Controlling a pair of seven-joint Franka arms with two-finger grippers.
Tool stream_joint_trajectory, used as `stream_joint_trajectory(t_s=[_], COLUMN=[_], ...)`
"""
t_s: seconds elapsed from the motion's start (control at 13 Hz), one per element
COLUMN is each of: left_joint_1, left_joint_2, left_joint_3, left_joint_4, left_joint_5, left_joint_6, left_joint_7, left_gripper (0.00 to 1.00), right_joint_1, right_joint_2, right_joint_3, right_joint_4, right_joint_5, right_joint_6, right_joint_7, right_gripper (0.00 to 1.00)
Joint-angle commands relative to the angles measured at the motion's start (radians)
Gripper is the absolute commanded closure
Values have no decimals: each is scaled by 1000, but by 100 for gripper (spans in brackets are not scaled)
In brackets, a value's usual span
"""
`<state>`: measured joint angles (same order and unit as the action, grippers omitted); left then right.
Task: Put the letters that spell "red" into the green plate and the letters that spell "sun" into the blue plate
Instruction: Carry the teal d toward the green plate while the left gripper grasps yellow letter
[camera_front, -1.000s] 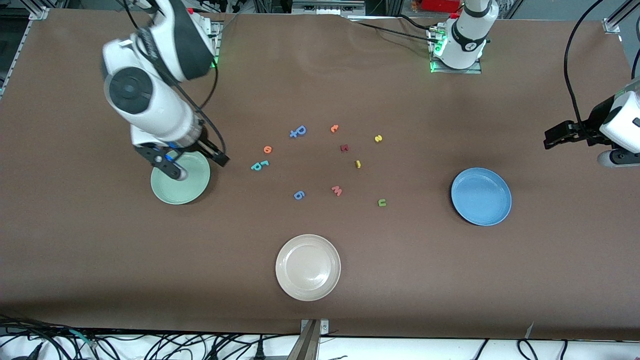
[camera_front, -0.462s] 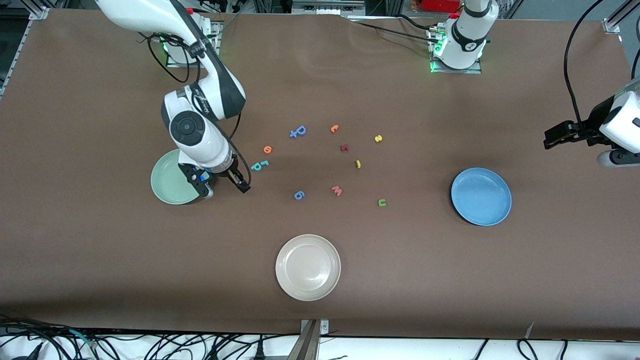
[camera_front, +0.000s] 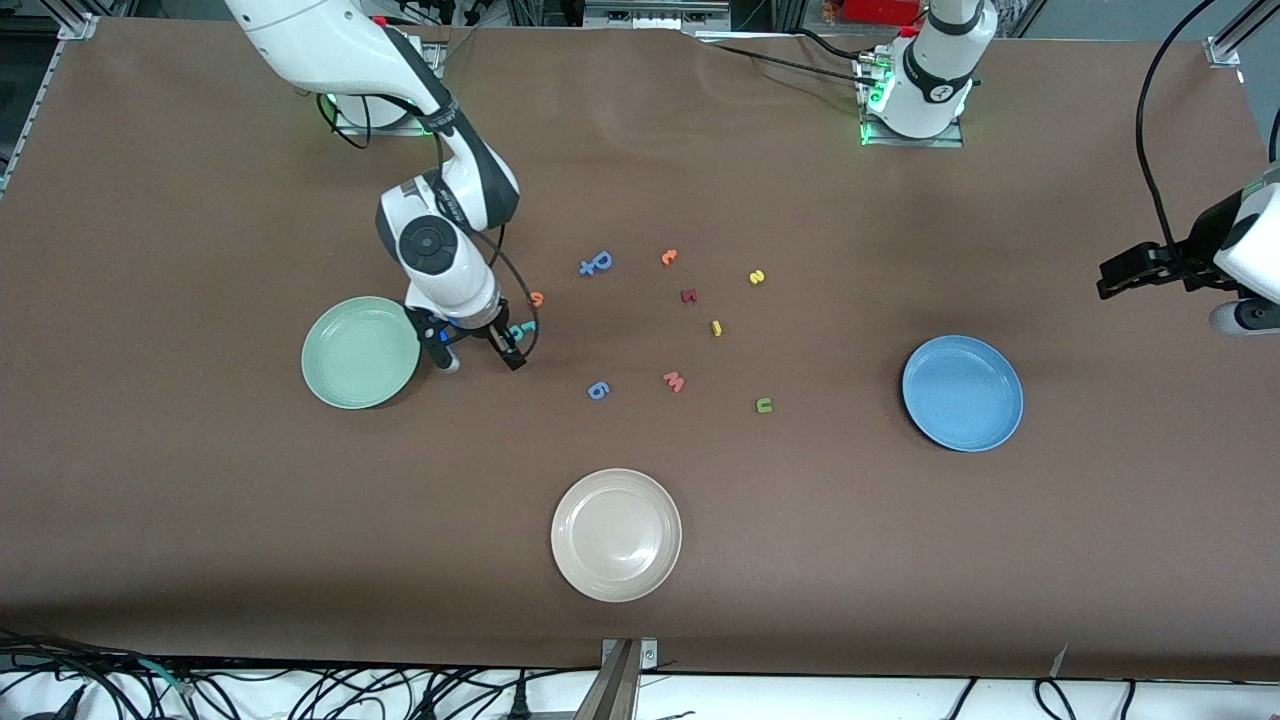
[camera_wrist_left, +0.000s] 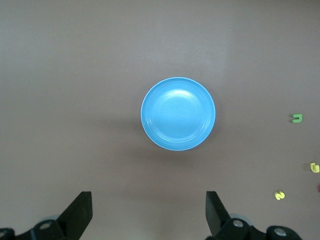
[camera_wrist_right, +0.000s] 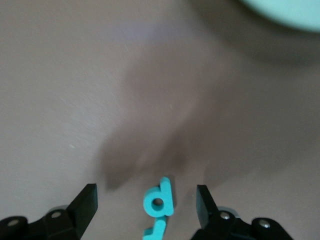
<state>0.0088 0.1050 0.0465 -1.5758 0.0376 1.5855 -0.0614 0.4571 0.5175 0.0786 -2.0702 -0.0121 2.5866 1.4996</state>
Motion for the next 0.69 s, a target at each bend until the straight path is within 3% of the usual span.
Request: stream_joint_trajectory(t_s=[0.0,0.23,0.38,0.54,0.62], left_joint_1=[-6,-51,-116,-176,-200], left_joint_2=[71,156,238,315,335], left_joint_3=[-2,-49,-56,-56,-56], left_joint_4=[30,28,30,30,19], left_joint_5=[-15,-43,-155,-258,-306], left_joint_6=[-7,-9,-6,39,92], left_joint_7=[-5,-5,-11,-17,-34], left_gripper=[0,0,0,0,0], right_joint_1=[9,9,9,9,9], right_joint_2=[15,15,15,15,12], right_joint_3=[-6,-6,-6,-8,-8], right_joint_4=[-2,1,5,5,5], right_joint_5=[-17,-17,-19,-19,-19], right_joint_6=[20,20,20,20,20], right_joint_7=[25,24,22,16,14], right_gripper=[20,47,69,82,84])
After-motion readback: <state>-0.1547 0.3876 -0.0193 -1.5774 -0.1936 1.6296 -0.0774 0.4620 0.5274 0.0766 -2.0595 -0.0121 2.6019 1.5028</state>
